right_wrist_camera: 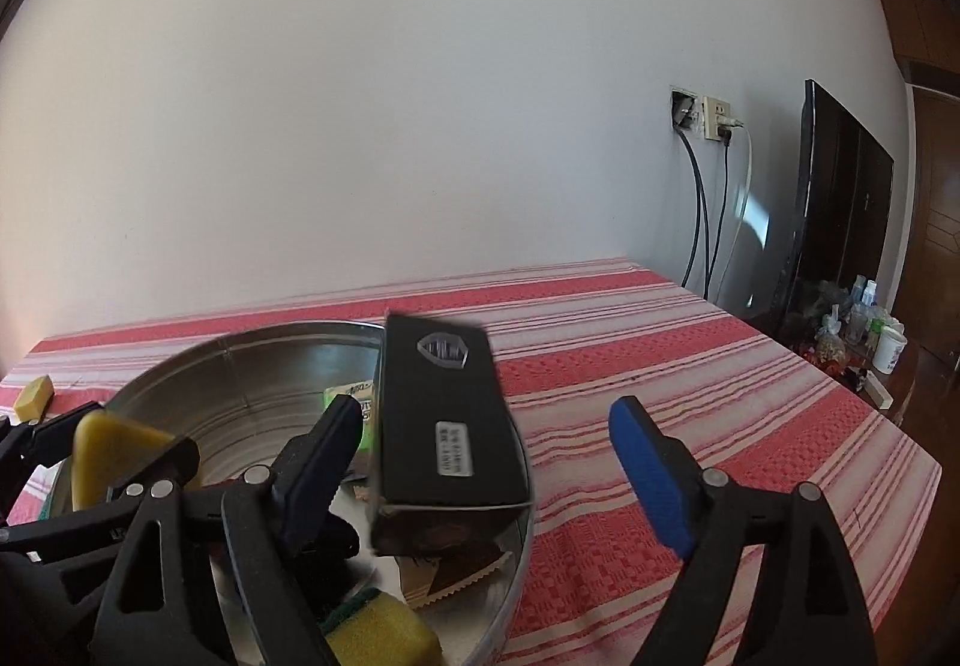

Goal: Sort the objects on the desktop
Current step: 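Open both grippers to drop the sponge and black box into the tin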

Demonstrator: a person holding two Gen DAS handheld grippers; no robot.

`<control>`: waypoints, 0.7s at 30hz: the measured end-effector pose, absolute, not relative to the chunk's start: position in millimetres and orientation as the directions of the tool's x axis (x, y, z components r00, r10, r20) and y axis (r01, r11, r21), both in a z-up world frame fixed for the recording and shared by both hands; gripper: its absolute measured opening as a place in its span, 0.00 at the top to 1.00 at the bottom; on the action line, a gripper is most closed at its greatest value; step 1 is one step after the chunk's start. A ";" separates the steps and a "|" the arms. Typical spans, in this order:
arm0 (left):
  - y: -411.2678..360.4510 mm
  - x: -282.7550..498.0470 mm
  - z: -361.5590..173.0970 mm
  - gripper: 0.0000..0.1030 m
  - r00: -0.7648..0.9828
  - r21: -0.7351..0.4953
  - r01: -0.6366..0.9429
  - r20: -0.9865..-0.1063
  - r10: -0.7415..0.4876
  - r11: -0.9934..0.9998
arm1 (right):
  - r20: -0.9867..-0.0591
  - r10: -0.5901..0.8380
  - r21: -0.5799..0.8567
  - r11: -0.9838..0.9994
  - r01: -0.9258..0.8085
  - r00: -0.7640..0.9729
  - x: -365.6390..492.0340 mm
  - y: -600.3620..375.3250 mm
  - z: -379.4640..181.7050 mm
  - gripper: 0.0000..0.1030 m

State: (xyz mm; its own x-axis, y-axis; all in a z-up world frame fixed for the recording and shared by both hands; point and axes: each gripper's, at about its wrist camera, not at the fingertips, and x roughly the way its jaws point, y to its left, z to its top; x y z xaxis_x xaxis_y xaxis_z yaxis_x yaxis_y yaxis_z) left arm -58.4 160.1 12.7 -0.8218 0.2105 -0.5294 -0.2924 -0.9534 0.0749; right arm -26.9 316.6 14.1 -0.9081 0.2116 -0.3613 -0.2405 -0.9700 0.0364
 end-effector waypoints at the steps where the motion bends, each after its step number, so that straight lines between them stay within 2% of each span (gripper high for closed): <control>1: 156.9 -57.4 13.5 0.19 -0.826 0.064 -0.291 -0.519 0.217 -0.955 | -0.339 0.206 0.054 -0.970 -0.238 -0.918 -21.7 318.4 15.3 0.15; 2: 154.2 -55.9 14.4 0.07 -0.834 0.057 -0.287 -0.506 0.220 -0.956 | -0.319 0.212 0.065 -0.968 -0.244 -0.924 -16.4 319.1 16.4 0.14; 3: 151.9 -53.3 15.2 0.02 -0.847 0.058 -0.279 -0.485 0.217 -0.959 | -0.299 0.220 0.071 -0.965 -0.252 -0.929 -11.7 320.0 17.4 0.13; 7: 142.6 -47.4 16.7 0.01 -0.879 0.058 -0.261 -0.428 0.212 -0.964 | -0.239 0.242 0.071 -0.961 -0.266 -0.940 3.3 315.9 22.3 0.13; 16: 102.2 -49.7 13.9 0.01 -0.878 -0.035 -0.223 -0.427 0.216 -0.974 | -0.236 0.258 0.066 -0.958 -0.280 -0.937 4.6 313.9 24.0 0.13; 21: 85.1 -50.3 14.4 0.01 -0.882 -0.061 -0.197 -0.424 0.204 -0.979 | -0.188 0.264 0.081 -0.956 -0.283 -0.946 14.1 316.4 26.2 0.13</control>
State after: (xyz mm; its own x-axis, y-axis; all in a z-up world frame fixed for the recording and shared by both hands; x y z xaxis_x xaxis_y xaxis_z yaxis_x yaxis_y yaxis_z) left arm -50.3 85.1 14.4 -0.8823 0.2038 -0.4243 -0.1967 -0.9786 -0.0612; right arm 14.1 316.4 26.2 -0.9461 0.2640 -0.1877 -0.2827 -0.9558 0.0809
